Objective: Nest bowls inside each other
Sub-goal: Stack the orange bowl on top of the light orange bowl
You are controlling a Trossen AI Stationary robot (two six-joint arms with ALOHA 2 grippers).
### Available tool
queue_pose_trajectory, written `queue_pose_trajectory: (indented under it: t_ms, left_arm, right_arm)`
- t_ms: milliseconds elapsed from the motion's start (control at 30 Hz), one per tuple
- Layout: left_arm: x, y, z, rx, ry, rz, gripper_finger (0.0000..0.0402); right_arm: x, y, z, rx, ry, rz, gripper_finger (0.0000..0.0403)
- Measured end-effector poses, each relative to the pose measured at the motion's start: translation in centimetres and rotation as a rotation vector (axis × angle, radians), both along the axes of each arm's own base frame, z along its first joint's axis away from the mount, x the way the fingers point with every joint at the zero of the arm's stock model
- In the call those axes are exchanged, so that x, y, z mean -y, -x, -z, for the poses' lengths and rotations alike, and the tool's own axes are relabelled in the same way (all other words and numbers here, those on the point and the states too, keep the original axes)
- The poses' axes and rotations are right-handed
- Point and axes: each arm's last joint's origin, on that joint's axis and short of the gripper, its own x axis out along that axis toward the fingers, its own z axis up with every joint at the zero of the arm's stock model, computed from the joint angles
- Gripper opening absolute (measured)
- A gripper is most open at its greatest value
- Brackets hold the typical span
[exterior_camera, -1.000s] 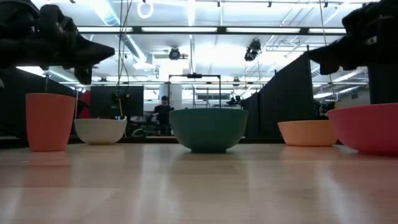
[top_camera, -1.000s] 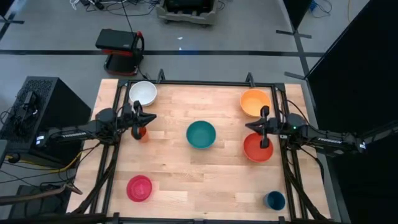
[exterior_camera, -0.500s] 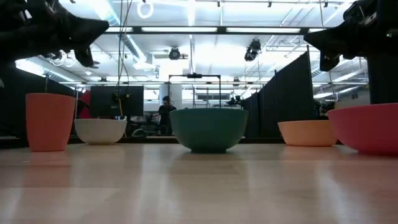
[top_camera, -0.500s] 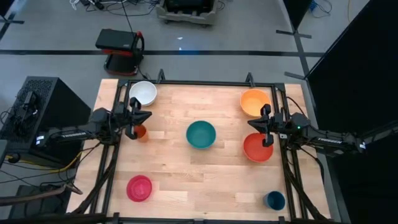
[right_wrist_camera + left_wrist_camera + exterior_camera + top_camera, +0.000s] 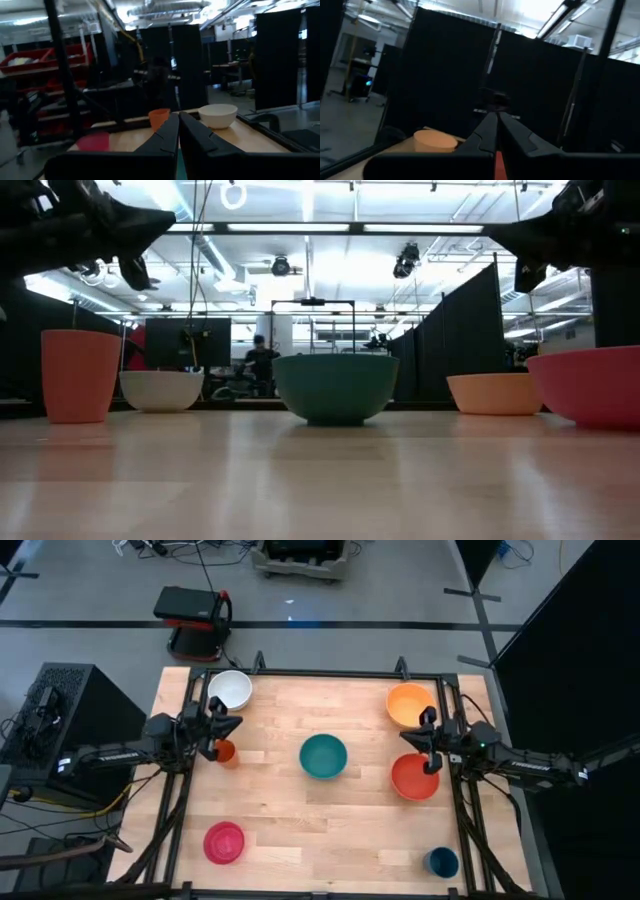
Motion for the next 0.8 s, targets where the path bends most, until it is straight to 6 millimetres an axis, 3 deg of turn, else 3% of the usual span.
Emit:
queue_pose_trajectory:
  t_ms: [567,700,800]
  left_arm:
    - [-0.3,-1.0,-6.0,-0.399,0.103,-0.017,0.0000]
    - [-0.3,-1.6,-6.9,-0.516,0.127,0.023,0.0000]
    - [-0.5,-2.3,-7.2,-0.567,0.145,0.040,0.0000]
  right_arm:
    - [-0.3,2.4,-7.5,-0.280,-0.090,0.076,0.0000]
    - [-0.5,3.0,-9.4,-0.322,-0.294,0.036,0.0000]
    - [-0.7,3.1,-9.8,-0.362,-0.468,-0.023,0.0000]
